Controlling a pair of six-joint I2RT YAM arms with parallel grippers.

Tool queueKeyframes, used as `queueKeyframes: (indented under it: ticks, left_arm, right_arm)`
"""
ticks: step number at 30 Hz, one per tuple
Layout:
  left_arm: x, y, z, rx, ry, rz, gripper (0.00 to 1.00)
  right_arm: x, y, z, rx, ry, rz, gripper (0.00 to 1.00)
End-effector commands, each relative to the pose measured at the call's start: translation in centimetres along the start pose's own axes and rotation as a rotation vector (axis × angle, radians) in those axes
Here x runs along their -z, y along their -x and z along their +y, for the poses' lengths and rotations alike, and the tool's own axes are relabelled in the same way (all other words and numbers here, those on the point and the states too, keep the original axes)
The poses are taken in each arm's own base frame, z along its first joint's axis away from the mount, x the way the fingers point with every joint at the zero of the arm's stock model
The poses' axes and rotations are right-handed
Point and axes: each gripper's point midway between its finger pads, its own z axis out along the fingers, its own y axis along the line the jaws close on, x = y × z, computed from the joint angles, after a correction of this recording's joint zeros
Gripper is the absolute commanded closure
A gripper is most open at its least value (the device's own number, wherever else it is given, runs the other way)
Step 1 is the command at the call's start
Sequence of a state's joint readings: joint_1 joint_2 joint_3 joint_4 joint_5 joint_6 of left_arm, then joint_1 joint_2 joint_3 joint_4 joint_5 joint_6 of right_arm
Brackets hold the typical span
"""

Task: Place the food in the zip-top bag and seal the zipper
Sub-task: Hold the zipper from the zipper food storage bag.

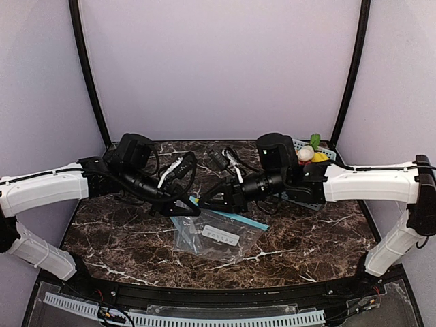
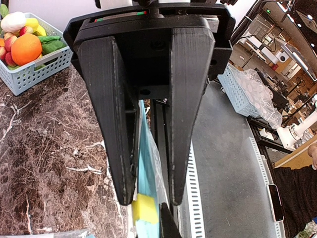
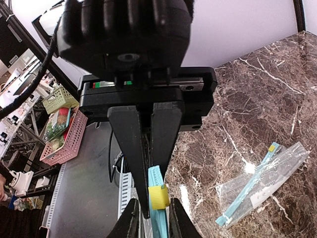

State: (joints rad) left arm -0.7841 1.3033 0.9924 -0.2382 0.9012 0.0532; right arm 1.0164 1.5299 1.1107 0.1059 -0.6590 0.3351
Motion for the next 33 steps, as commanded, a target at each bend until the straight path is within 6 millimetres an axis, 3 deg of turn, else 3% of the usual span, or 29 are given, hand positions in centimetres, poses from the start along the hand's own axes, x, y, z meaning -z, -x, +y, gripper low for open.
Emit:
queueKeyframes:
  ticks: [1, 12, 28, 33]
  left_arm:
    - [0.0, 0.3, -0.5, -0.021, -0.012, 0.003, 0.99]
    - [0.0, 0.4, -0.5, -0.026, -0.008, 0.003, 0.99]
    - [0.1, 0.4, 0.3, -0.028, 0.048, 0.004, 0.99]
    - [0.3, 0.5, 0.6, -0.032, 0.07, 0.001, 0.99]
  right_arm:
    - [-0.4, 1.5, 0.9, 0.028, 0.036, -0.036, 0.79]
    - [-0.5, 1.7, 0.7, 0.022, 0.028, -0.043, 0.74]
    - [-0.5, 1.4, 1.0, 0.015, 0.046, -0.042, 0.97]
    - [-0.3, 1.3, 0.8, 0.017, 0.028, -0.045, 1.0]
